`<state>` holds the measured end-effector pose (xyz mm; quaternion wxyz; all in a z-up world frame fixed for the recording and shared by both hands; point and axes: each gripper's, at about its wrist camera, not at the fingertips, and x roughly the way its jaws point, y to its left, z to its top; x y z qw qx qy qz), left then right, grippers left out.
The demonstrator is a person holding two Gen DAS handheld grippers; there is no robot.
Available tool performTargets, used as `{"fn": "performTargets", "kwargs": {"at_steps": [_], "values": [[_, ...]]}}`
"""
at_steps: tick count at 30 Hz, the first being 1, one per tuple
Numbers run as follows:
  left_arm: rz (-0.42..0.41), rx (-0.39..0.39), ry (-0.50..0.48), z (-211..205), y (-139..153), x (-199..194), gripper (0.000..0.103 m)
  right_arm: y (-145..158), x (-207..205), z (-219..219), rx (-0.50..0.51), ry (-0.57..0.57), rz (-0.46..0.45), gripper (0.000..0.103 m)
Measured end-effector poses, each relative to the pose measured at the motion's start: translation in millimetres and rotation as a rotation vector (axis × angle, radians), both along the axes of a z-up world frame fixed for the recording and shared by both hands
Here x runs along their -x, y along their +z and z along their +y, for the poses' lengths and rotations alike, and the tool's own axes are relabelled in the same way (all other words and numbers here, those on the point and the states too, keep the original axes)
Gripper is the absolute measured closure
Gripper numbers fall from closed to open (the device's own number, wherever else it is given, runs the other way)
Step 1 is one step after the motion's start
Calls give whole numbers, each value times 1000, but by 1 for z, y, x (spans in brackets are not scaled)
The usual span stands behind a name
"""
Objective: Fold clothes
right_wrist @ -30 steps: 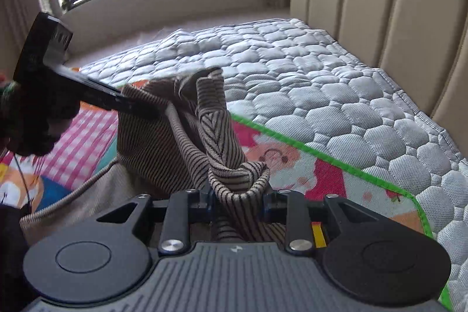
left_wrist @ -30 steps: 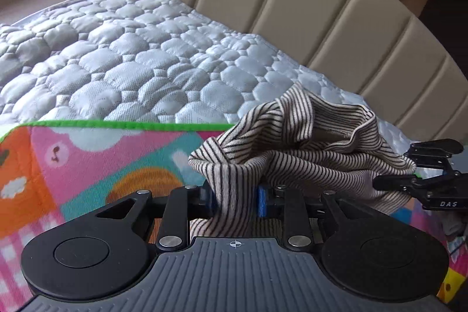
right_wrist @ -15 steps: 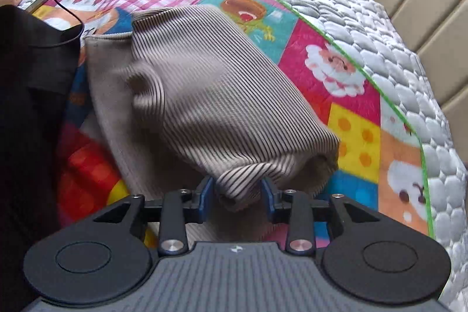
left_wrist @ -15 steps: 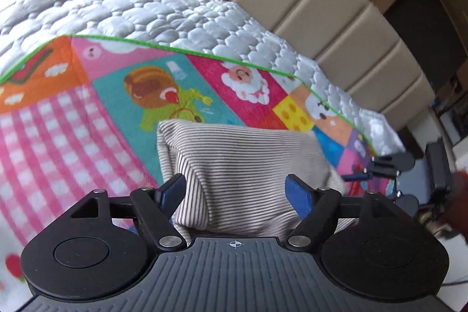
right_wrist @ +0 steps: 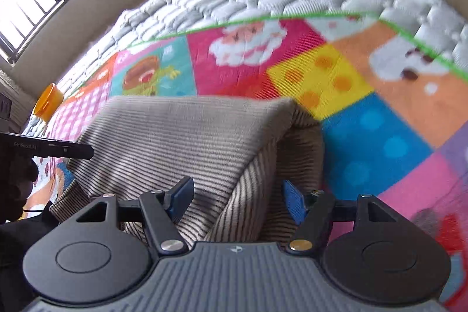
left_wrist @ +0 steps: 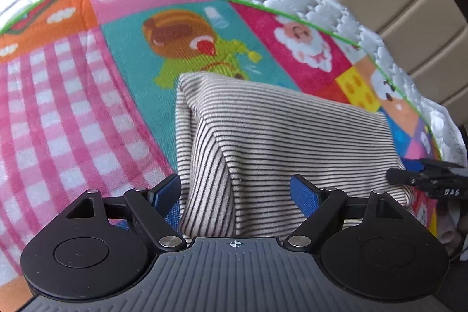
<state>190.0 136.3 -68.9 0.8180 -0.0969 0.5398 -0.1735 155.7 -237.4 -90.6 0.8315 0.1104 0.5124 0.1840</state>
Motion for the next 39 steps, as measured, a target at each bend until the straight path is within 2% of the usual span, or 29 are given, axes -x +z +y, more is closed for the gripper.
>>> {"fn": "performTargets", "kwargs": {"at_steps": [1, 2, 3, 4, 5, 6, 8, 12, 13, 16, 18, 19, 20, 21, 24, 25, 26, 29, 31, 35, 39], "values": [[-1, -14, -5, -3, -2, -1, 23, -6, -2, 4, 0, 15, 17, 42], [-2, -28, -10, -6, -4, -2, 32, -8, -3, 10, 16, 36, 20, 49], [-4, -41, -14, -8, -6, -2, 38, -5, -3, 15, 39, 58, 6, 59], [-25, -56, -33, -11, -1, -2, 52, -1, -2, 18, 61, 78, -14, 70], [-37, -61, -45, -12, 5, -1, 59, 6, -2, 20, 74, 94, -37, 76], [-44, -54, -56, -12, 12, 0, 61, 14, -2, 18, 70, 103, -55, 80], [-60, -21, -85, -12, 29, 7, 67, 31, 1, 12, 51, 114, -81, 82], [-55, 19, -150, -15, 58, 30, 68, 57, 15, 5, 46, 155, -80, 83], [-54, 7, -169, -17, 61, 36, 68, 58, 20, 5, 60, 171, -78, 83], [-29, -66, -217, -25, 54, 51, 66, 43, 28, 11, 132, 193, -51, 81], [32, -147, -203, -31, 35, 50, 66, 20, 28, 18, 205, 192, -23, 78], [41, -145, -163, -30, 35, 49, 65, 11, 27, 21, 239, 190, -29, 73], [48, -138, -121, -29, 35, 49, 57, 3, 27, 23, 264, 188, -39, 69], [54, -131, -79, -27, 35, 48, 54, -1, 28, 24, 273, 183, -46, 66], [74, -111, 48, -24, 36, 46, 53, 2, 29, 20, 262, 173, -59, 64], [80, -104, 90, -23, 36, 46, 46, 2, 30, 17, 257, 172, -61, 62], [78, -40, 147, -21, 42, 50, 37, 2, 31, 15, 251, 170, -61, 61], [105, 137, 265, -25, 49, 65, 26, -2, 28, 9, 214, 137, -47, 59], [170, 173, 299, -40, 38, 76, 22, -1, 27, 9, 214, 131, -44, 59], [310, 146, 303, -62, -2, 84, 21, 3, 30, 14, 242, 134, -54, 59], [370, 189, 331, -63, -23, 70, 14, 3, 30, 15, 242, 128, -52, 58]]}}
